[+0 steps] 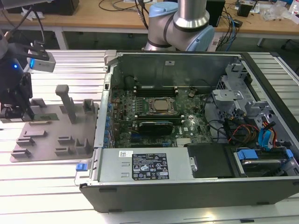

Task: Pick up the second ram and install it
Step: 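Pick up the second ram and move it above second insertion slot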

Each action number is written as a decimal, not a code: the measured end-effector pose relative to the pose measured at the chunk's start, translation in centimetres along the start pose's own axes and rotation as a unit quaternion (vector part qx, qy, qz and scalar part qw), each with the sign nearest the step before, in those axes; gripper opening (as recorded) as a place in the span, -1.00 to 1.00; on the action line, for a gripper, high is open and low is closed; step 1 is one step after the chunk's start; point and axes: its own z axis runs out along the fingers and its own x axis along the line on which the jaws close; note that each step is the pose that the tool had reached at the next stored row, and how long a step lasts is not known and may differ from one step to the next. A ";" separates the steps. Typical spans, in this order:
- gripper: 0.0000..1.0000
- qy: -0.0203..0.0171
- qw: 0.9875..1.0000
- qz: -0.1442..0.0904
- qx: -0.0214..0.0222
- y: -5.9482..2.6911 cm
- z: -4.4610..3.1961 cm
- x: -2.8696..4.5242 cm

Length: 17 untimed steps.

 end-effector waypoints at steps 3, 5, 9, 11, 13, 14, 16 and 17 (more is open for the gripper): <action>-0.78 0.000 1.000 0.000 0.000 0.06 -1.39 -0.05; -0.78 0.000 1.000 0.000 0.000 0.10 -2.23 -0.07; -0.78 0.000 1.000 0.000 0.000 0.16 -3.55 -0.12; -0.78 0.000 1.000 0.000 0.000 0.19 -4.22 -0.14; -0.78 0.000 1.000 0.000 0.000 0.22 -4.85 -0.16; -0.78 0.000 1.000 0.000 0.000 0.24 -5.31 -0.17; -0.78 0.000 1.000 0.000 0.000 0.27 -6.00 -0.20; -0.78 0.000 1.000 0.000 0.000 0.28 -6.30 -0.20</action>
